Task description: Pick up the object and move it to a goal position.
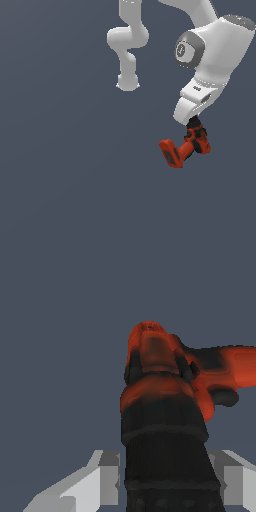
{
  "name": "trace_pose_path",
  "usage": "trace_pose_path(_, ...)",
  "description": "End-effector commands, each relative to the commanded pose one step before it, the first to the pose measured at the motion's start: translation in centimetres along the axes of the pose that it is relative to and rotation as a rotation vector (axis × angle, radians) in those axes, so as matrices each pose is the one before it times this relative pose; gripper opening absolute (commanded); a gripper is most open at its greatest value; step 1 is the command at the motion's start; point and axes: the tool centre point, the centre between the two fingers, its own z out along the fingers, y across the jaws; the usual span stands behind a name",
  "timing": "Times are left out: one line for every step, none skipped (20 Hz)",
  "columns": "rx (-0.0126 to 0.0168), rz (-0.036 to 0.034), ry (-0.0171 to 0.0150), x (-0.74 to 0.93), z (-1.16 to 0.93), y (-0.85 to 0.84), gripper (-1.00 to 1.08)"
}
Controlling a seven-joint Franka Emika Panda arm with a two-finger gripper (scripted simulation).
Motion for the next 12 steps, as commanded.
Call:
trace_pose_path(-0.0027, 0.00052, 0.00729, 0.244, -0.6, 0.104, -1.0)
trace_pose_path(0.0, 0.0, 0.0, 0.072, -0.215, 0.007, -1.0)
trace_pose_path(0.0, 0.0, 0.0, 0.091, -0.277, 0.009, -1.0)
trace_pose_path(0.0, 0.0, 0.0, 0.109, -0.34, 0.009, -1.0)
trace_pose_path(0.0, 0.0, 0.0, 0.125, -0.404, 0.01, -1.0)
trace_pose_path(0.0, 0.0, 0.0, 0.122, -0.405, 0.008, -1.0)
trace_pose_path(0.0, 0.0, 0.0, 0.1, -0.344, 0.006, -1.0)
trace_pose_path(0.0, 0.0, 0.0, 0.08, -0.283, 0.004, -1.0)
trace_pose_path(0.0, 0.0, 0.0, 0.061, -0.22, 0.002, -1.0)
trace_pose_path(0.00061, -0.0003, 0.00013, 0.046, -0.155, -0.004, -1.0)
trace_pose_path(0.0, 0.0, 0.0, 0.025, -0.095, 0.001, -1.0)
trace_pose_path(0.0, 0.0, 0.0, 0.008, -0.032, 0.0, -1.0)
